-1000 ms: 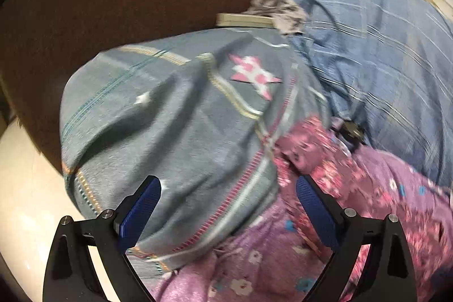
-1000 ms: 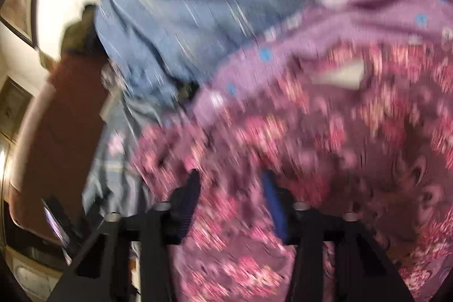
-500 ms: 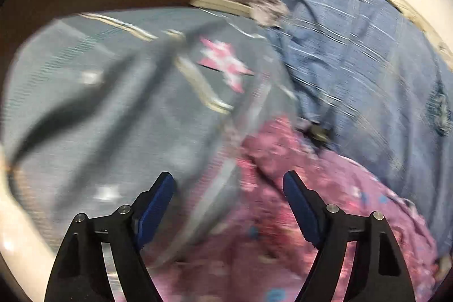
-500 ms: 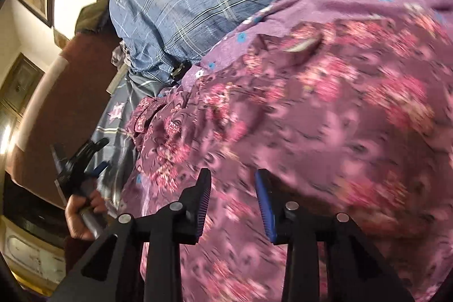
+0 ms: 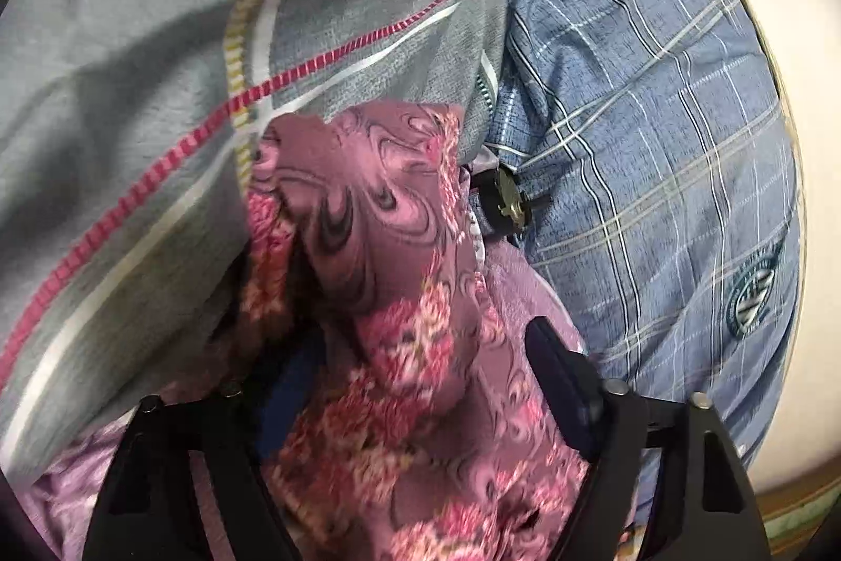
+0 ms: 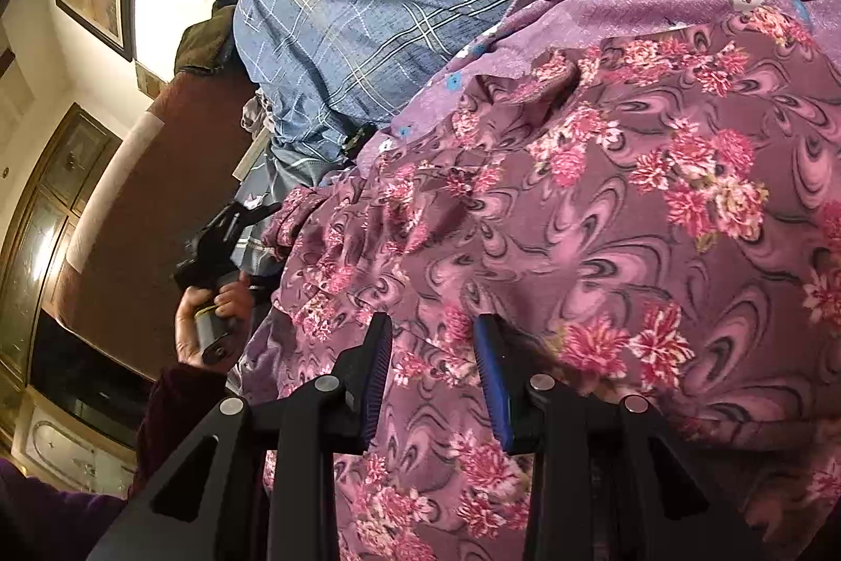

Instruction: Fold small clothes

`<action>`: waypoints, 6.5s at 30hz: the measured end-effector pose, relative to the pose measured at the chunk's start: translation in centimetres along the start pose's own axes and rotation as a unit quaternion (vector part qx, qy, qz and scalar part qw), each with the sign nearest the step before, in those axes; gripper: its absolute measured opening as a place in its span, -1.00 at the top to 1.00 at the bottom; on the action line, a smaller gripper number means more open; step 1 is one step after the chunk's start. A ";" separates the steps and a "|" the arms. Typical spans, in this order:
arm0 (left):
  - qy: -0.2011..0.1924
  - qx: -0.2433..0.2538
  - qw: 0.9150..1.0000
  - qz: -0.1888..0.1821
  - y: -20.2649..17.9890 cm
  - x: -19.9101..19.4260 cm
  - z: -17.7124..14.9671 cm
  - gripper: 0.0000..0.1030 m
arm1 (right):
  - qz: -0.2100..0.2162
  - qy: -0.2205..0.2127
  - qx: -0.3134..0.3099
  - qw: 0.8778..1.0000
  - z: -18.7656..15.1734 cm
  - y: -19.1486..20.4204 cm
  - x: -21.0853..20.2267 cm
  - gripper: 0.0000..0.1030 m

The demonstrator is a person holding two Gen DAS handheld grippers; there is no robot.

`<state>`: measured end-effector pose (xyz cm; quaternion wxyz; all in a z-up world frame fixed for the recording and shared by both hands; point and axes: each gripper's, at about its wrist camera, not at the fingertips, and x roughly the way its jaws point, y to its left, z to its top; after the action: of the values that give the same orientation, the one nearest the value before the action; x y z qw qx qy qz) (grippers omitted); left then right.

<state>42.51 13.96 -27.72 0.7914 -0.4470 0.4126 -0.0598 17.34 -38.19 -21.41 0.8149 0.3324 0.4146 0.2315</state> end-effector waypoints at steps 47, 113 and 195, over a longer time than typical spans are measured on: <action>0.173 0.312 0.934 0.006 -10.0 5.9 -7.9 -0.23 | -0.069 -0.102 0.054 0.991 4.7 -2.5 -2.7 0.97; 0.225 0.353 0.896 0.146 2.4 -17.1 -20.6 -0.38 | -0.171 0.075 0.140 0.972 -17.7 -2.4 -17.7 -0.26; 0.022 0.170 0.984 -0.050 -12.8 -5.2 -9.6 -0.01 | -0.071 -0.104 0.100 0.987 8.8 -6.0 -8.8 0.06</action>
<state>35.84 2.44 -17.40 0.8426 -0.3246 0.3911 -0.1782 20.38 -51.04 -17.36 0.8305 0.4042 0.3714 0.0944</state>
